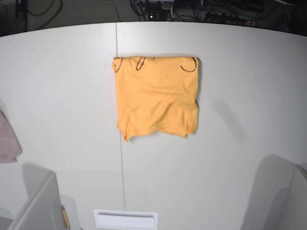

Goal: Fold the T-shirt properly

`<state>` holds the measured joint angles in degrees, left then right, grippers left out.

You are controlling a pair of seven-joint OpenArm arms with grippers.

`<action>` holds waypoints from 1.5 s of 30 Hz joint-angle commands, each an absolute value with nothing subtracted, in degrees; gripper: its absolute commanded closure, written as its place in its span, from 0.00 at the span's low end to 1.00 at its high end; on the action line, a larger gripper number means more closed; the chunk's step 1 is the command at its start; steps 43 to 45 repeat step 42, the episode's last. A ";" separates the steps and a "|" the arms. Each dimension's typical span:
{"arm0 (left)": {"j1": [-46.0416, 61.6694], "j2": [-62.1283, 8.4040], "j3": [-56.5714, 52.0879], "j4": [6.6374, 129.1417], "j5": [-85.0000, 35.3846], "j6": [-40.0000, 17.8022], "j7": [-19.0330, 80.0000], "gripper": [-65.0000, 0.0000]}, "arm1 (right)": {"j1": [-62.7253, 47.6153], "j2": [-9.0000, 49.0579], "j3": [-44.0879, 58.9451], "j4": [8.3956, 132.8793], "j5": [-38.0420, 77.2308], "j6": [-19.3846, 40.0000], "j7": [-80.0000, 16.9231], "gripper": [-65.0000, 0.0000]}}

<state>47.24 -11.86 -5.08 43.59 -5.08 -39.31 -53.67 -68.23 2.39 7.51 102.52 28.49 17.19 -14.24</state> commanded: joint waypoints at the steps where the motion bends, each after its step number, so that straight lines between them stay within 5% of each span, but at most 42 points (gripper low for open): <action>1: 47.16 -12.18 -4.09 40.40 -5.58 -40.00 -55.25 1.00 | -68.00 2.59 6.99 100.18 28.88 17.36 -13.58 1.00; 8: 33.54 -12.70 2.51 14.73 -5.58 -40.00 -55.25 1.00 | -53.41 3.12 3.30 68.97 28.79 17.36 -13.49 1.00; 12: 25.10 -12.70 7.43 2.68 -5.58 -33.63 -55.08 1.00 | -37.41 3.82 -2.51 38.90 28.79 17.36 -12.26 1.00; 15: 20.70 -12.70 10.59 0.00 -5.58 -28.97 -51.74 1.00 | -26.68 2.95 -9.10 17.10 28.79 17.36 -1.71 1.00; 19: 16.48 -12.70 15.25 0.40 -5.67 -24.57 -33.01 1.00 | -19.74 0.84 -20.26 0.00 28.97 17.36 18.51 1.00; 23: 13.93 -12.70 17.01 4.53 -5.67 -20.09 -17.98 1.00 | -17.98 0.48 -23.43 0.00 29.23 17.36 17.10 1.00; 27: 12.35 -12.44 17.01 5.41 -5.58 -15.78 -15.25 1.00 | -16.48 0.57 -23.08 0.00 29.23 16.57 16.48 1.00; 35: 11.47 -11.82 16.75 5.93 -5.67 -15.69 -15.87 1.00 | -16.66 1.27 -23.69 2.59 28.88 -5.58 16.75 1.00; 45: 8.31 -10.68 16.48 5.85 -5.76 -15.69 -15.87 1.00 | -16.31 2.68 -23.69 3.74 28.88 -5.67 16.75 1.00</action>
